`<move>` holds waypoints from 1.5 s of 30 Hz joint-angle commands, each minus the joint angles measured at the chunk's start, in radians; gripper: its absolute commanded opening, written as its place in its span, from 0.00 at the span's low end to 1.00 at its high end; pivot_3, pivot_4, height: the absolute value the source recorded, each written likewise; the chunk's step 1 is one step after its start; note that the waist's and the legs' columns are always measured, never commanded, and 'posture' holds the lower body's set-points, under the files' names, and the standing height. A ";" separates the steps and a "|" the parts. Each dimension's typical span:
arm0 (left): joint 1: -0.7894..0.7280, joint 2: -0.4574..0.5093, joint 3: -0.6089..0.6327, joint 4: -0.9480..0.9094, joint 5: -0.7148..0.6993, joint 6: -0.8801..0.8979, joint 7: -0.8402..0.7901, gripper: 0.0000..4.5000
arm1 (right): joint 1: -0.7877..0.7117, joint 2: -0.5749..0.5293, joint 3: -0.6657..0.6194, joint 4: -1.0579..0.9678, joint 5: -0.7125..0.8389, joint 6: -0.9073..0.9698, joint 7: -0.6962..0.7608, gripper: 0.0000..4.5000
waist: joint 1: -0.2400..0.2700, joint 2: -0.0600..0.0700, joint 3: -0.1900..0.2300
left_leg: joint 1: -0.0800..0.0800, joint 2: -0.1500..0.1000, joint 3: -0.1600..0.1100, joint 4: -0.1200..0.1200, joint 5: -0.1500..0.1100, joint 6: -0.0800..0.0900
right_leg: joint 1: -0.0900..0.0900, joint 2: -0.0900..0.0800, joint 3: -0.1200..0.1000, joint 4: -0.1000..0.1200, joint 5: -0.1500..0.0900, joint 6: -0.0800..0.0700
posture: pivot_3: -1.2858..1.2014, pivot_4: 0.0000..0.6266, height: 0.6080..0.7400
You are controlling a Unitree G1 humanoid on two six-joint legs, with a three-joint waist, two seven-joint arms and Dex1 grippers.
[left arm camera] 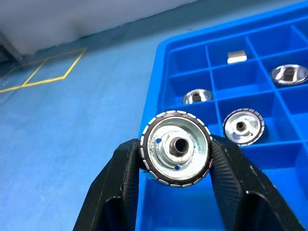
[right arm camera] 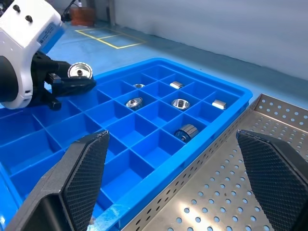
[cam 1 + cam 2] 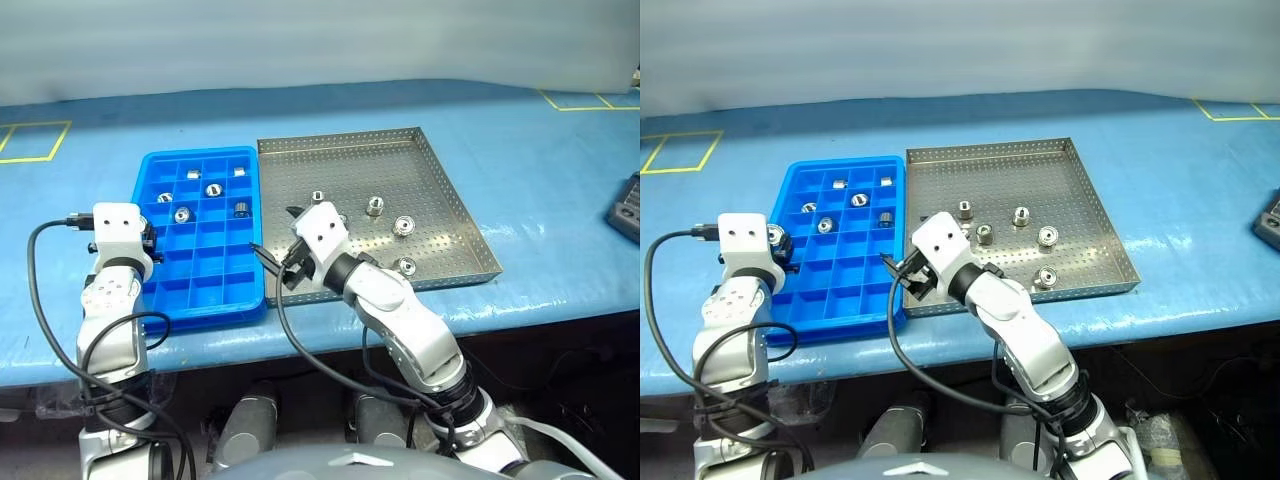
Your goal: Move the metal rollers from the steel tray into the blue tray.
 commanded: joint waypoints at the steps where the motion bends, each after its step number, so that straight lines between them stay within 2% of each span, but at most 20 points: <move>1: -0.021 0.016 0.006 0.026 -0.019 -0.035 0.004 0.40 | 0.000 0.013 -0.003 -0.034 -0.004 -0.015 -0.003 1.00 | -0.001 0.000 0.000 | 0.000 0.000 0.000 0.000 0.000 0.000 | 0.000 0.000 0.000 0.000 0.000 0.000 | 0.53 0.24 1.00; 3: -0.025 0.022 0.001 0.045 -0.026 -0.037 0.005 0.40 | 0.003 0.016 -0.004 -0.036 -0.008 -0.013 -0.007 1.00 | -0.001 0.000 0.000 | 0.000 0.000 0.000 0.000 0.000 0.000 | 0.000 0.000 0.000 0.000 0.000 0.000 | 0.53 0.24 1.00; 11: -0.069 0.020 -0.017 -0.031 -0.093 -0.046 -0.021 0.99 | 0.011 0.015 -0.022 -0.047 -0.017 -0.004 -0.020 1.00 | -0.010 0.000 0.000 | 0.000 0.000 0.000 0.000 0.000 0.000 | 0.000 0.000 0.000 0.000 0.000 0.000 | 0.52 0.24 1.00; 14: -0.106 0.026 -0.040 -0.067 -0.152 -0.064 -0.084 1.00 | 0.019 0.012 -0.036 -0.056 -0.019 0.002 -0.026 1.00 | -0.010 0.000 0.000 | -0.001 0.000 0.000 0.000 0.000 0.000 | -0.001 0.000 0.000 0.000 0.000 0.000 | 0.52 0.24 1.00; 19: -0.163 0.082 -0.162 -0.079 -0.283 -0.061 -0.317 1.00 | 0.054 -0.021 -0.097 -0.076 -0.032 0.011 -0.044 1.00 | -0.015 0.000 0.000 | -0.001 0.000 0.001 0.000 0.000 0.000 | 0.000 0.000 0.000 -0.001 0.000 -0.001 | 0.50 0.24 1.00; 26: -0.293 0.106 -0.407 0.105 -0.277 -0.023 -0.480 1.00 | 0.122 -0.054 -0.198 -0.125 -0.043 0.035 -0.088 1.00 | -0.038 0.000 0.000 | -0.001 0.000 0.002 0.000 0.000 0.000 | -0.001 0.000 0.001 0.000 -0.001 -0.001 | 0.48 0.24 1.00; 30: -0.408 0.006 -0.486 0.316 -0.242 -0.081 -0.455 1.00 | 0.154 -0.054 -0.203 -0.149 -0.060 0.043 -0.113 1.00 | -0.057 -0.001 0.000 | -0.001 0.000 0.003 0.000 0.000 0.000 | -0.001 0.000 0.002 -0.001 0.000 0.000 | 0.46 0.24 1.00; 38: -0.540 -0.149 -0.472 0.607 -0.218 -0.184 -0.366 1.00 | 0.173 -0.034 -0.186 -0.162 -0.077 0.044 -0.138 1.00 | -0.089 0.000 0.000 | -0.001 0.000 0.005 0.000 -0.001 0.001 | -0.001 0.000 0.003 -0.001 0.002 0.003 | 0.44 0.24 1.00; 41: -0.580 -0.189 -0.464 0.712 -0.191 -0.209 -0.297 1.00 | 0.176 -0.028 -0.181 -0.165 -0.083 0.041 -0.146 1.00 | -0.094 -0.001 0.000 | -0.001 0.000 0.005 0.001 -0.001 0.001 | -0.001 -0.001 0.003 -0.001 0.002 0.004 | 0.44 0.24 1.00; 45: -0.601 -0.206 -0.479 0.783 -0.177 -0.199 -0.290 1.00 | 0.175 -0.021 -0.179 -0.163 -0.089 0.038 -0.150 1.00 | -0.111 -0.001 0.000 | -0.001 0.000 0.005 0.001 -0.001 0.002 | -0.001 -0.001 0.003 -0.002 0.003 0.004 | 0.43 0.24 1.00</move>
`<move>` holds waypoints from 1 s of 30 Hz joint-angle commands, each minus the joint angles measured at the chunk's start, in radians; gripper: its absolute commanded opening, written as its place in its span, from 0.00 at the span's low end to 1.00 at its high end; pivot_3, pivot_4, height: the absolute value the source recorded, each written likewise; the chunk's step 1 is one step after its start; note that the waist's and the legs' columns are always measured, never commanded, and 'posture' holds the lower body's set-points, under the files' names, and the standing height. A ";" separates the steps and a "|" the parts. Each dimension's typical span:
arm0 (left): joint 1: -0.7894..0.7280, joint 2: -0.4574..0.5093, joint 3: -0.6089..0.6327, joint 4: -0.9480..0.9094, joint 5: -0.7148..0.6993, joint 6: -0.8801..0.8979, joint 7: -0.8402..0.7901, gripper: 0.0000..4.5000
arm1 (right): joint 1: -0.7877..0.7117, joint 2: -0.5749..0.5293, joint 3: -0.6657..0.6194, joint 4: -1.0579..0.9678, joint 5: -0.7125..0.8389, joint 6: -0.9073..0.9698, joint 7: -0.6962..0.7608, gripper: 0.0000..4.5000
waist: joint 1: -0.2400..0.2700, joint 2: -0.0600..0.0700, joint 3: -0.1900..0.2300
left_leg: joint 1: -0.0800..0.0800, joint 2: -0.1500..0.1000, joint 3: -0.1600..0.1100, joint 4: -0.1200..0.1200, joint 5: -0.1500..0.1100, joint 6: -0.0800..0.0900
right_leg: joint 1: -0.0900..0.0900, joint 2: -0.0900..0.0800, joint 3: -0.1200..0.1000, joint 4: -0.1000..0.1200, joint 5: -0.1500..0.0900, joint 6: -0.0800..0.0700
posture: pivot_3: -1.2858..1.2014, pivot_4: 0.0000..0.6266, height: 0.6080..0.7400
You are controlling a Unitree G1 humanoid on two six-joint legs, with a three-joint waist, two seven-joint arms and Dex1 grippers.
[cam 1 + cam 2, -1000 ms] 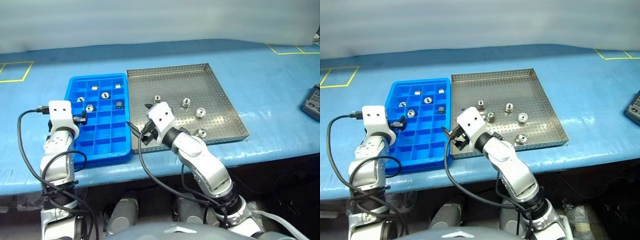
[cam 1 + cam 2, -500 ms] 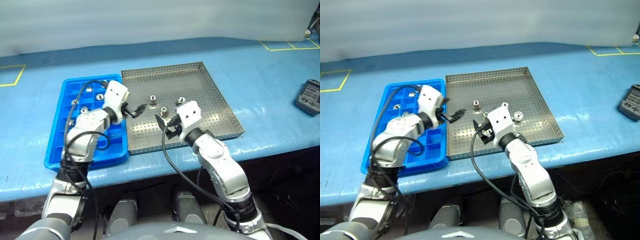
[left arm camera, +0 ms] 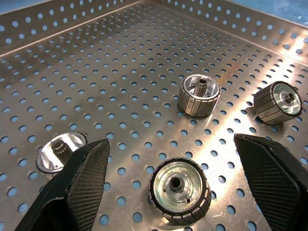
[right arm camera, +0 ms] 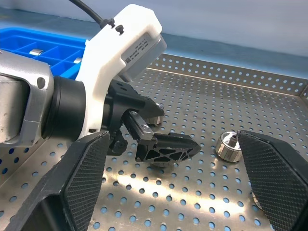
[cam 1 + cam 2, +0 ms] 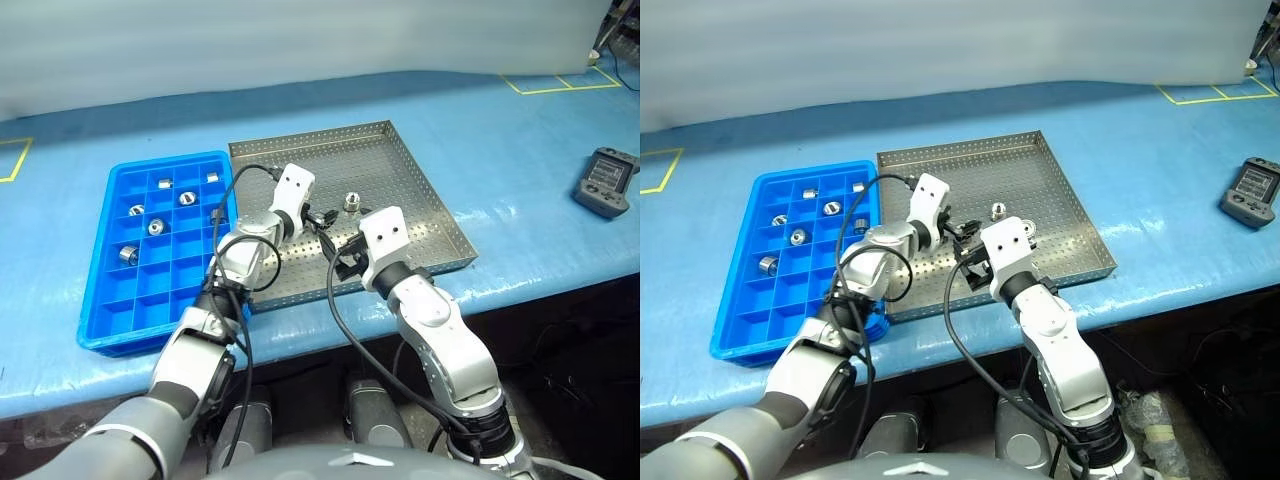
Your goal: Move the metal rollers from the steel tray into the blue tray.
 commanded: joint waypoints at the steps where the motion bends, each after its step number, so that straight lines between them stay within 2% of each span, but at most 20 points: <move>1: -0.029 -0.011 0.001 0.031 0.015 -0.010 0.004 1.00 | -0.003 0.007 0.000 -0.038 -0.010 -0.011 -0.009 1.00 | -0.008 0.000 0.000 | 0.000 0.000 0.000 0.000 0.000 0.000 | 0.000 0.000 0.000 0.000 0.000 0.000 | 0.44 0.24 1.00; 4: -0.021 -0.010 -0.006 0.012 0.023 0.023 0.002 0.87 | -0.006 0.009 0.003 -0.035 -0.012 -0.014 -0.010 1.00 | -0.013 0.000 0.000 | 0.000 0.000 0.000 0.000 0.000 0.000 | 0.000 0.000 0.000 0.000 0.000 0.000 | 0.44 0.24 1.00; 11: 0.060 0.018 -0.001 -0.225 0.004 0.163 0.001 0.37 | -0.024 0.015 0.007 -0.015 -0.008 -0.018 0.000 1.00 | -0.015 0.000 0.000 | 0.000 0.000 0.000 -0.001 0.000 0.000 | -0.001 0.000 0.001 0.000 0.000 0.000 | 0.45 0.24 1.00; 17: 0.176 0.018 0.117 -0.541 -0.052 0.198 0.071 0.36 | -0.045 0.019 0.020 0.007 -0.002 -0.020 0.021 1.00 | -0.001 0.000 0.000 | 0.000 0.000 0.000 -0.001 0.000 0.000 | -0.001 0.000 0.001 0.001 0.000 0.000 | 0.48 0.24 1.00; 22: 0.318 0.063 0.193 -0.819 -0.005 0.200 0.179 0.36 | -0.062 0.024 0.040 0.026 0.005 -0.022 0.041 1.00 | 0.014 0.000 0.000 | 0.000 0.000 0.001 -0.001 0.000 0.000 | -0.001 0.000 0.002 0.001 0.000 0.000 | 0.49 0.24 1.00; 27: 0.453 0.091 0.271 -1.007 0.032 0.219 0.275 0.36 | -0.081 0.021 0.071 0.051 0.013 -0.027 0.078 1.00 | 0.045 0.000 0.000 | 0.001 0.000 0.001 -0.001 0.000 0.000 | -0.001 0.000 0.002 0.001 0.000 0.000 | 0.52 0.24 1.00; 30: 0.541 0.134 0.262 -1.054 0.074 0.219 0.288 0.36 | -0.093 0.019 0.087 0.069 0.014 -0.032 0.097 1.00 | 0.066 0.000 0.000 | 0.001 0.000 0.000 -0.001 0.000 0.000 | -0.001 0.000 0.002 0.001 -0.001 -0.001 | 0.53 0.24 1.00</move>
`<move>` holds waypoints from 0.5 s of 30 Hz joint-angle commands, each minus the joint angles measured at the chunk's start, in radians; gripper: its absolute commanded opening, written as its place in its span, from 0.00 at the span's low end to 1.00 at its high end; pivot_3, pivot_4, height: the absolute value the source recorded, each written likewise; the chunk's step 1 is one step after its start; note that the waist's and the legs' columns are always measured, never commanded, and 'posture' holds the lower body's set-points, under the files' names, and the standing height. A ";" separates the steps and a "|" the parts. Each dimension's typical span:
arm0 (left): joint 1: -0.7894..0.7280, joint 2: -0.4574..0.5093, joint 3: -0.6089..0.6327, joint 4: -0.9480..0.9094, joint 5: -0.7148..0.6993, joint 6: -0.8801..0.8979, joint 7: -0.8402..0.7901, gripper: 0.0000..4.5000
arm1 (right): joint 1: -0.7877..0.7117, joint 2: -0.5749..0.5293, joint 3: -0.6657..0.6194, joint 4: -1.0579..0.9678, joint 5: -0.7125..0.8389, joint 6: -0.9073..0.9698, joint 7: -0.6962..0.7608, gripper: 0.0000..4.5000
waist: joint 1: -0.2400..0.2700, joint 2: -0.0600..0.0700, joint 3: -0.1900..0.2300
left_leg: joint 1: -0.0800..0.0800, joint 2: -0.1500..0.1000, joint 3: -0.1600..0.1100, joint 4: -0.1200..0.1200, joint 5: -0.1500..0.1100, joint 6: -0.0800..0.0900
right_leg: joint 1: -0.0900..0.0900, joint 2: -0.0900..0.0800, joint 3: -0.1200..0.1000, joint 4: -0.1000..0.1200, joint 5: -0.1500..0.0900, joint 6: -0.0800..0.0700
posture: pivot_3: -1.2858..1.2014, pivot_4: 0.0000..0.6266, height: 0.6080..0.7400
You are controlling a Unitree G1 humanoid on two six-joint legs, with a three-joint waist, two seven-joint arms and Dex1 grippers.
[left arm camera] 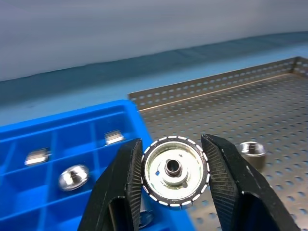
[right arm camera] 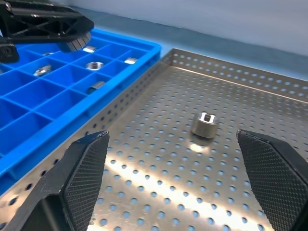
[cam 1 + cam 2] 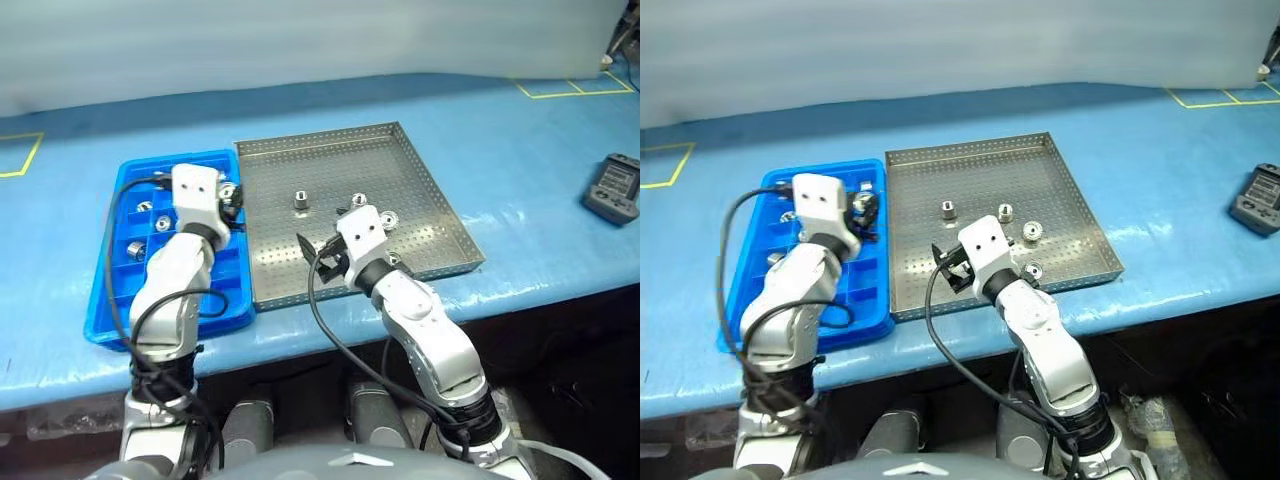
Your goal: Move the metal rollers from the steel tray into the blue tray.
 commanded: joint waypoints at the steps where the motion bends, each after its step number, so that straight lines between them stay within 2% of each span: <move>1: 0.061 0.029 -0.001 -0.090 0.051 0.000 0.036 0.36 | -0.025 0.004 0.017 -0.010 0.005 -0.029 0.020 1.00 | 0.013 0.000 0.000 | 0.000 0.000 0.000 0.000 0.000 0.000 | 0.000 0.000 0.000 0.000 -0.001 -0.001 | 0.53 0.24 1.00; 7: 0.182 -0.003 0.004 -0.139 0.084 0.040 0.100 0.36 | -0.036 0.010 0.032 0.013 0.010 -0.031 0.040 1.00 | 0.044 0.000 0.000 | 0.000 0.000 0.000 0.000 0.000 0.000 | 0.000 0.000 0.000 0.000 -0.003 -0.004 | 0.55 0.24 1.00; 15: 0.254 -0.051 0.038 -0.150 0.101 0.113 0.158 0.36 | -0.032 0.007 0.040 0.021 0.011 -0.021 0.051 1.00 | 0.048 0.000 0.000 | 0.000 0.000 0.000 0.000 0.000 0.000 | 0.000 0.000 -0.001 0.000 -0.003 -0.005 | 0.55 0.24 1.00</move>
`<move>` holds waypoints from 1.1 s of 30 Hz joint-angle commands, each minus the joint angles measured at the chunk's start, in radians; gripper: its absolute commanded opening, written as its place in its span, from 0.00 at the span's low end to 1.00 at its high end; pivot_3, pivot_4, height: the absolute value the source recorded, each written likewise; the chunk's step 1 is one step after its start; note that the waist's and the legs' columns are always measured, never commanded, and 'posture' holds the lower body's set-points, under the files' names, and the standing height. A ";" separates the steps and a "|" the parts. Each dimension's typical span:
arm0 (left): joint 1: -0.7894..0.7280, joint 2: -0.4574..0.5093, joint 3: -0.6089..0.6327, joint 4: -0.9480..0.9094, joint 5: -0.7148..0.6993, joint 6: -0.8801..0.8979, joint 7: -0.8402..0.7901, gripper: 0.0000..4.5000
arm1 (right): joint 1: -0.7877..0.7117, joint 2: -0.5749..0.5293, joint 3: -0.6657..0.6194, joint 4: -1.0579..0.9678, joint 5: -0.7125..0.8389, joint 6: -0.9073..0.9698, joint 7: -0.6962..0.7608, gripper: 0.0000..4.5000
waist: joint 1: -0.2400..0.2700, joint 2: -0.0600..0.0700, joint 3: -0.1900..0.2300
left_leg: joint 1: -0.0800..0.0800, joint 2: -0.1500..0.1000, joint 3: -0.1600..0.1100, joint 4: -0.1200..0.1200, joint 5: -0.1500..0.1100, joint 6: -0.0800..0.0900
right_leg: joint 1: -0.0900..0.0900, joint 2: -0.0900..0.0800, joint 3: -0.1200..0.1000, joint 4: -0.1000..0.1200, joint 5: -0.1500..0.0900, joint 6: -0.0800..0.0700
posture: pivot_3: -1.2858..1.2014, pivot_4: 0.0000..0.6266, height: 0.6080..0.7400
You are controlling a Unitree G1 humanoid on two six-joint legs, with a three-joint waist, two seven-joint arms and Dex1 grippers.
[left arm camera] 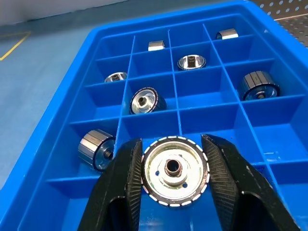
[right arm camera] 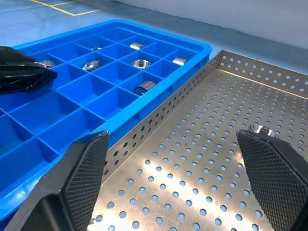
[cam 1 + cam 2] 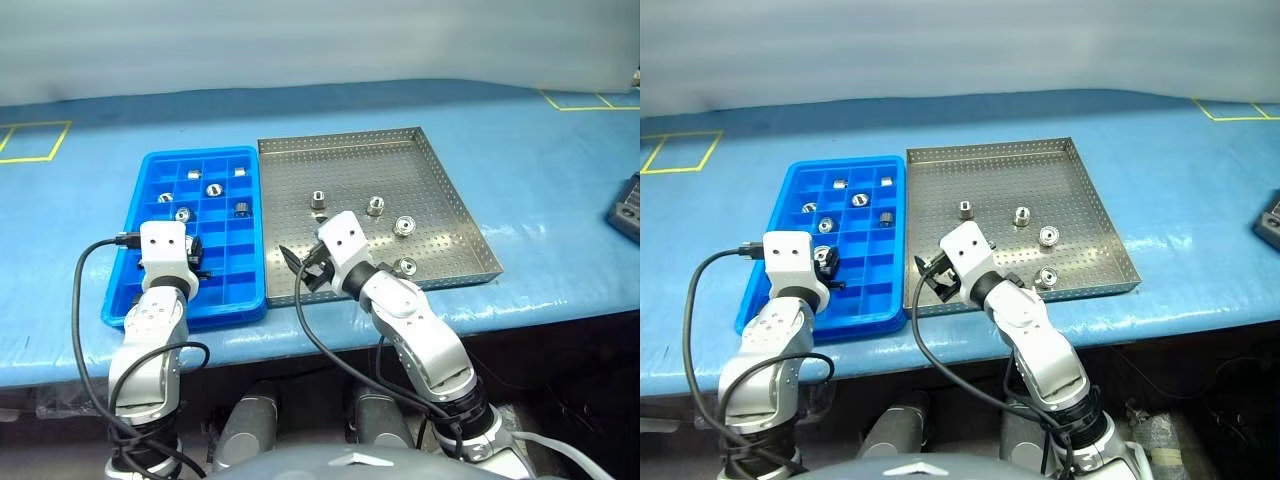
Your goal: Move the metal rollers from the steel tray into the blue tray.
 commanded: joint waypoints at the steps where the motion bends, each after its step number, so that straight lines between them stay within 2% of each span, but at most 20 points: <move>1: 0.017 -0.021 0.027 -0.056 0.014 0.032 0.031 0.36 | -0.008 0.007 0.006 -0.016 0.005 -0.014 0.008 1.00 | 0.000 0.000 0.000 | 0.000 0.000 0.000 0.000 0.000 0.000 | 0.000 0.000 0.000 0.000 0.000 0.000 | 0.55 0.24 1.00; 6: 0.012 -0.034 0.037 -0.052 0.009 0.055 0.035 0.71 | -0.004 0.008 0.007 -0.015 0.005 -0.011 0.006 1.00 | 0.001 0.000 0.000 | 0.000 0.000 0.000 0.000 0.000 0.000 | 0.000 0.000 0.000 0.000 0.000 0.000 | 0.55 0.24 1.00; 10: -0.051 -0.038 0.009 -0.045 -0.038 0.008 -0.018 1.00 | -0.003 0.010 0.003 -0.015 0.004 -0.011 0.002 1.00 | 0.003 0.000 0.000 | 0.000 0.000 0.000 0.000 0.000 0.000 | 0.000 0.000 -0.001 0.000 0.000 0.000 | 0.54 0.24 1.00; 14: -0.126 -0.031 0.009 -0.021 -0.117 -0.027 -0.104 1.00 | -0.001 0.011 0.001 -0.018 0.002 -0.012 -0.006 1.00 | 0.000 0.000 0.000 | -0.001 0.000 0.000 0.000 0.000 0.000 | 0.000 0.000 -0.001 0.000 0.000 0.000 | 0.54 0.24 1.00; 18: -0.283 -0.015 0.007 0.119 -0.158 -0.075 -0.153 1.00 | 0.000 0.012 -0.008 -0.021 -0.006 -0.016 -0.017 1.00 | -0.002 0.000 0.000 | -0.001 0.000 0.000 -0.001 0.000 0.000 | 0.000 0.000 -0.001 0.000 0.000 0.000 | 0.52 0.24 1.00; 24: -0.509 0.011 -0.066 0.455 -0.136 -0.153 -0.192 1.00 | 0.014 0.014 -0.018 -0.039 -0.033 -0.022 -0.055 1.00 | -0.013 -0.001 0.000 | -0.001 0.000 0.000 0.001 0.000 0.000 | 0.001 0.000 -0.001 -0.002 0.001 0.001 | 0.50 0.24 1.00; 28: -0.621 -0.008 -0.101 0.671 -0.136 -0.239 -0.228 1.00 | 0.029 0.016 -0.024 -0.047 -0.044 -0.021 -0.078 1.00 | -0.030 -0.001 0.000 | -0.002 0.000 0.000 0.000 0.000 0.000 | 0.001 0.000 -0.001 -0.004 0.003 0.006 | 0.48 0.24 1.00; 33: -0.771 -0.052 -0.090 0.978 -0.147 -0.336 -0.234 1.00 | 0.054 0.018 -0.027 -0.067 -0.059 -0.016 -0.102 1.00 | -0.057 -0.001 0.000 | -0.003 0.000 0.000 0.000 -0.001 0.001 | 0.001 0.000 -0.001 -0.006 0.004 0.007 | 0.46 0.24 1.00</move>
